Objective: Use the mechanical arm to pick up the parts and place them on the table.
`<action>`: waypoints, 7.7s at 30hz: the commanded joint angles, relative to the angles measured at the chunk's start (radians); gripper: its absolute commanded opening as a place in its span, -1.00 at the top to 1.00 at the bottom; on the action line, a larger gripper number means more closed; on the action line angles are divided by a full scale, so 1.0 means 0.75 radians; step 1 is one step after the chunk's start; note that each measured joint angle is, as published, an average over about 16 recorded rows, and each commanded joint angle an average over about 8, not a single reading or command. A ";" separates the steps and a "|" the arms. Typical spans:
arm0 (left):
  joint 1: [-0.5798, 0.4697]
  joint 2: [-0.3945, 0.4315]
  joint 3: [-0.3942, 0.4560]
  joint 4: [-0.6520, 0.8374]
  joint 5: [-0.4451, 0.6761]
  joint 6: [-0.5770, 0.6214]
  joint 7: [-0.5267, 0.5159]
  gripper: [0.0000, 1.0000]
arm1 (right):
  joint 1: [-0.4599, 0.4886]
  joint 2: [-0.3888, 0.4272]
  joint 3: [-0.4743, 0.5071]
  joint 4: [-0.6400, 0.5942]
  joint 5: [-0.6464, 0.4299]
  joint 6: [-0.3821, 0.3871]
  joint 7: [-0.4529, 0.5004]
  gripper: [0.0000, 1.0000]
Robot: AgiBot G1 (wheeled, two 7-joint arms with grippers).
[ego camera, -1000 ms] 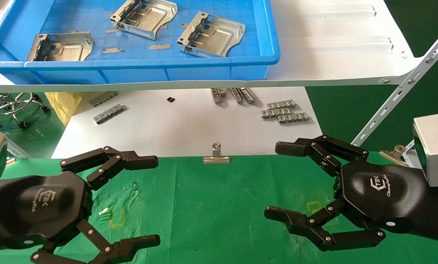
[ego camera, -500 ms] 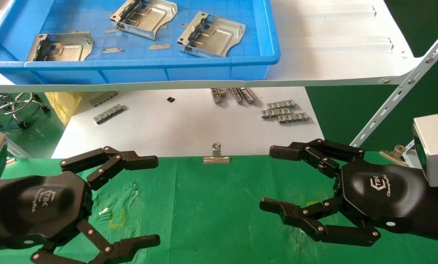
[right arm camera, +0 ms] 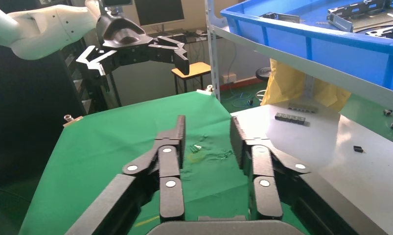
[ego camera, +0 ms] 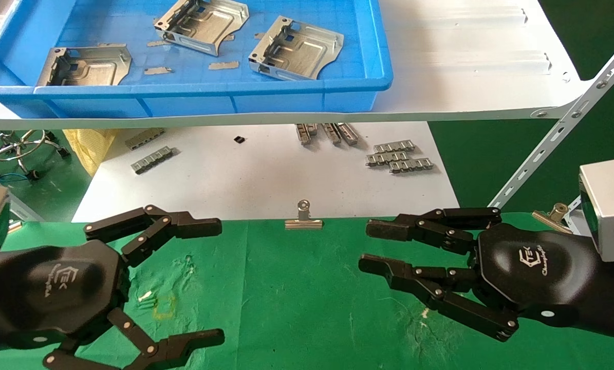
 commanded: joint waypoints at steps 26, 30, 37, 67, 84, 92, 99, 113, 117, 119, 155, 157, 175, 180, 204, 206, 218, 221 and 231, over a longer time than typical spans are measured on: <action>-0.404 0.114 0.059 0.153 0.208 -0.037 -0.008 -1.00 | 0.000 0.000 0.000 0.000 0.000 0.000 0.000 1.00; -0.655 0.242 0.133 0.400 0.383 -0.065 0.033 -1.00 | 0.000 0.000 0.000 0.000 0.000 0.000 0.000 1.00; -1.006 0.466 0.220 0.928 0.640 -0.280 0.182 -1.00 | 0.000 0.000 0.000 0.000 0.000 0.000 0.000 1.00; -1.315 0.808 0.306 1.703 0.857 -0.848 0.262 1.00 | 0.000 0.000 0.000 0.000 0.000 0.000 0.000 -1.00; -1.316 0.817 0.314 1.726 0.868 -0.918 0.203 1.00 | 0.000 0.000 0.000 0.000 0.000 0.000 0.000 -1.00; -1.333 0.804 0.309 1.705 0.862 -0.894 0.188 1.00 | 0.000 0.000 0.000 0.000 0.000 0.000 0.000 -1.00; -1.372 0.741 0.274 1.629 0.809 -0.719 0.263 1.00 | 0.000 0.000 0.000 0.000 0.000 0.000 0.000 -1.00; -1.299 0.544 0.221 1.514 0.691 0.054 0.590 1.00 | 0.000 0.000 0.000 0.000 0.000 0.000 0.000 -1.00; -1.221 0.486 0.225 1.418 0.624 0.146 0.672 1.00 | 0.000 0.000 0.000 0.000 0.000 0.000 0.000 -1.00; -1.159 0.445 0.242 1.326 0.570 0.156 0.693 1.00 | 0.000 0.000 0.000 0.000 0.000 0.000 0.000 -1.00; -0.755 0.287 0.772 1.399 0.633 0.068 1.501 -1.00 | 0.000 0.000 0.000 0.000 0.000 0.000 0.000 -1.00; -0.760 0.297 0.771 1.428 0.631 0.069 1.518 -1.00 | 0.000 0.000 0.000 0.000 0.000 0.000 0.000 -1.00; -0.721 0.288 0.712 1.520 0.443 0.144 1.296 -1.00 | 0.000 0.000 0.000 0.000 0.000 0.000 0.000 -1.00; -0.663 0.269 0.674 1.515 0.338 0.148 1.173 -1.00 | 0.000 0.000 0.000 0.000 0.000 0.000 0.000 -1.00; -0.536 0.216 0.545 1.218 0.278 0.120 0.958 -1.00 | 0.000 0.000 0.000 0.000 0.000 0.000 0.000 -1.00; -0.514 0.207 0.523 1.168 0.266 0.115 0.919 -1.00 | 0.000 0.000 0.000 0.000 0.000 0.000 0.000 -1.00; -0.379 0.153 0.388 0.864 0.197 0.086 0.682 -1.00 | 0.000 0.000 0.000 0.000 0.000 0.000 0.000 -1.00; -0.346 0.140 0.354 0.788 0.179 0.078 0.622 -1.00 | 0.000 0.000 0.000 0.000 0.000 0.000 0.000 -1.00; -0.233 0.094 0.240 0.533 0.121 0.054 0.422 -1.00 | 0.000 0.000 0.000 0.000 0.000 0.000 0.000 -1.00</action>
